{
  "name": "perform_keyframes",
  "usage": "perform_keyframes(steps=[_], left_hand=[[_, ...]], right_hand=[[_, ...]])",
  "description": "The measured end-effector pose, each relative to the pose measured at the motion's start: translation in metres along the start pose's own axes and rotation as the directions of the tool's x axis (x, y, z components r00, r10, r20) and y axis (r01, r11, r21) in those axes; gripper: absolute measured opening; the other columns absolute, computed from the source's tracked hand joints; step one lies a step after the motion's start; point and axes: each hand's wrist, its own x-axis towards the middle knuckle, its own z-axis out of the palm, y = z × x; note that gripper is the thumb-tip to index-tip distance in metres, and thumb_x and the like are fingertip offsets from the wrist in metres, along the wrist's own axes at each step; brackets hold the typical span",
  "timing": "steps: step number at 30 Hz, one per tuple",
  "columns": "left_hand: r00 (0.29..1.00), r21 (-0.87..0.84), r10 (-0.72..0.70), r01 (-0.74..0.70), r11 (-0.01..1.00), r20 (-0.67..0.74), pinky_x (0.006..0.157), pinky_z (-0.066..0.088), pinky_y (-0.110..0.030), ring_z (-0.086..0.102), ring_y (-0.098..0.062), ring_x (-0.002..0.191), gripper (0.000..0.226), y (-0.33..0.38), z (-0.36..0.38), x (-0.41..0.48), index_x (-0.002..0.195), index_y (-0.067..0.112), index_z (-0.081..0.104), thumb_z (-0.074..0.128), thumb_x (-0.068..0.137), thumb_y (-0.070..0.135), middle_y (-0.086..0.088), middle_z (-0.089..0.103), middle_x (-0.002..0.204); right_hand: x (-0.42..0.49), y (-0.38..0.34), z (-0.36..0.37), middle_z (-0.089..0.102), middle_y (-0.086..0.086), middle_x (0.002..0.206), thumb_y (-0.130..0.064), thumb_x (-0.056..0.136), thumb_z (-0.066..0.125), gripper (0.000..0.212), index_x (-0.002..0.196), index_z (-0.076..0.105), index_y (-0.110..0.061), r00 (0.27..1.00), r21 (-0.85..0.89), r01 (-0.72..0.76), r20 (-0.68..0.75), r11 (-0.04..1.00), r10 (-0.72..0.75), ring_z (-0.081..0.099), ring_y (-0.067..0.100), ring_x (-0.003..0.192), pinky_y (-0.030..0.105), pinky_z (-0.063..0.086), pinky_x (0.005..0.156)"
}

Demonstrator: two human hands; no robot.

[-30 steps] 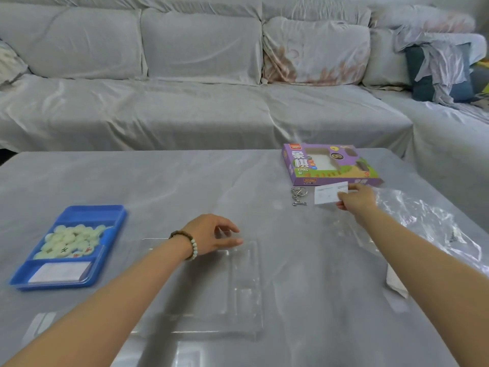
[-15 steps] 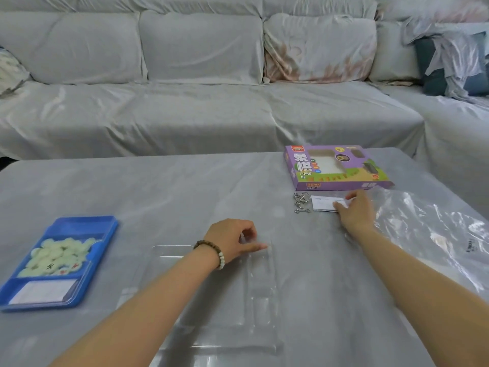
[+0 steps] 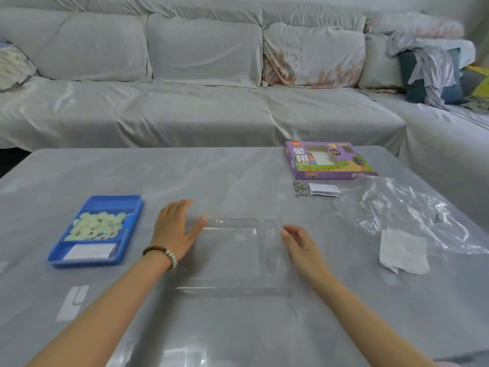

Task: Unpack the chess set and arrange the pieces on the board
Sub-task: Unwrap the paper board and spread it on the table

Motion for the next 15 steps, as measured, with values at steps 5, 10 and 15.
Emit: perform_keyframes(steps=[5, 10, 15], left_hand=[[0.947, -0.374, -0.262, 0.314, 0.873, 0.185, 0.114, 0.018, -0.035, 0.023, -0.02, 0.139, 0.075, -0.022, -0.007, -0.041, 0.147, 0.013, 0.017, 0.049, 0.088, 0.047, -0.005, 0.025, 0.152], [0.951, -0.592, -0.228, 0.307, 0.745, 0.206, 0.115, 0.017, -0.03, 0.02, -0.01, 0.14, 0.078, 0.014, 0.015, -0.035, 0.148, 0.017, 0.01, 0.05, 0.088, 0.047, 0.005, 0.014, 0.155], [0.956, -0.684, -0.133, 0.282, 0.672, 0.263, 0.116, 0.018, -0.034, 0.017, -0.009, 0.141, 0.08, 0.085, 0.038, -0.013, 0.149, 0.021, 0.003, 0.049, 0.089, 0.048, 0.007, 0.011, 0.155]], right_hand=[[-0.03, -0.001, 0.019, 0.046, -0.006, 0.133, -0.024, 0.093, 0.055, 0.048, 0.137, 0.039, -0.013, 0.999, 0.002, -0.006, 0.054, 1.0, 0.006, 0.043, 0.008, 0.126, 0.019, 0.033, 0.103], [-0.022, -0.014, -0.003, 0.041, -0.003, 0.144, -0.031, 0.091, 0.057, 0.054, 0.14, 0.039, -0.017, 0.999, -0.124, 0.022, -0.024, 0.992, -0.025, 0.038, 0.009, 0.132, 0.028, 0.029, 0.111], [0.004, -0.027, -0.076, 0.039, 0.001, 0.146, -0.037, 0.091, 0.056, 0.054, 0.139, 0.041, -0.016, 0.986, -0.325, 0.048, -0.137, 0.944, -0.097, 0.037, 0.016, 0.134, 0.038, 0.028, 0.114]])
